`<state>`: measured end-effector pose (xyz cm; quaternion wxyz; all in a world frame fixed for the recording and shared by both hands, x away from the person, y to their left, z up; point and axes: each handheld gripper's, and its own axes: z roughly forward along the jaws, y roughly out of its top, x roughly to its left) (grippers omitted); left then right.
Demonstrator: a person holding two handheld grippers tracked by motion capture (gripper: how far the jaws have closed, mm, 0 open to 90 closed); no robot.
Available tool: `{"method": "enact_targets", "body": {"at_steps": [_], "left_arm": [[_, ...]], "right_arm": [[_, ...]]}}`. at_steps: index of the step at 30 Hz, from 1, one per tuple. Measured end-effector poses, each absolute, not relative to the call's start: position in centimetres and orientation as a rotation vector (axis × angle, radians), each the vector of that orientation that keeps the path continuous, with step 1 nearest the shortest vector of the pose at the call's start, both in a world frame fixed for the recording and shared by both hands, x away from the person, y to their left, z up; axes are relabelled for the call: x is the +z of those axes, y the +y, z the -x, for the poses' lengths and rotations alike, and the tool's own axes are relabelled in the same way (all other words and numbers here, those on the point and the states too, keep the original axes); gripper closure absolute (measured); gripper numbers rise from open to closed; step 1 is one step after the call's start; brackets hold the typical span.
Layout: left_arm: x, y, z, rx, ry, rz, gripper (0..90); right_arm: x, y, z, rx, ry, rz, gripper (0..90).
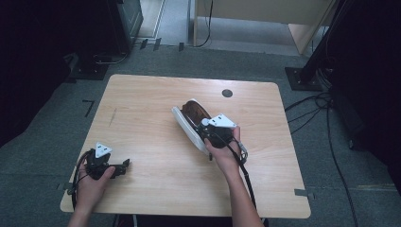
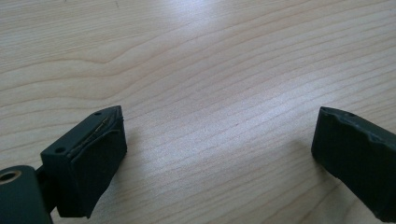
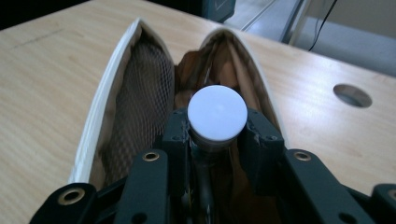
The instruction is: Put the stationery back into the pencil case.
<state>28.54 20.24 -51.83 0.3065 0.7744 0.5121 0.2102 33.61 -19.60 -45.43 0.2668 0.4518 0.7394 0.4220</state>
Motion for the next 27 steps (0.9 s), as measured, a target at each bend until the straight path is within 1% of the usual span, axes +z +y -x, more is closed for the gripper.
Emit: {"method": "enact_targets", "body": {"at_steps": [5,16,17,22,27], "left_arm": [[-51.8,20.2,-28.5,0.556,1.355,-2.049,3.2],[-51.8,20.2,-28.5,0.556,1.355,-2.049,3.2],[-51.8,20.2,-28.5,0.556,1.355,-2.049,3.2],[-51.8,20.2,-28.5,0.556,1.355,-2.049,3.2],[-51.8,20.2,-28.5,0.556,1.355,-2.049,3.2]], "right_arm": [[-45.8,-20.3,-32.8,1.124,2.032,-1.233,64.9],[-46.0,-20.8,-30.5,1.065,2.115,-1.2,61.0],[-45.9,-20.9,-30.3,1.069,2.103,-1.201,62.0],[-45.4,-22.1,-29.3,1.119,2.076,-1.225,75.0],[-45.4,-23.3,-28.5,1.124,2.068,-1.241,80.6]]}}
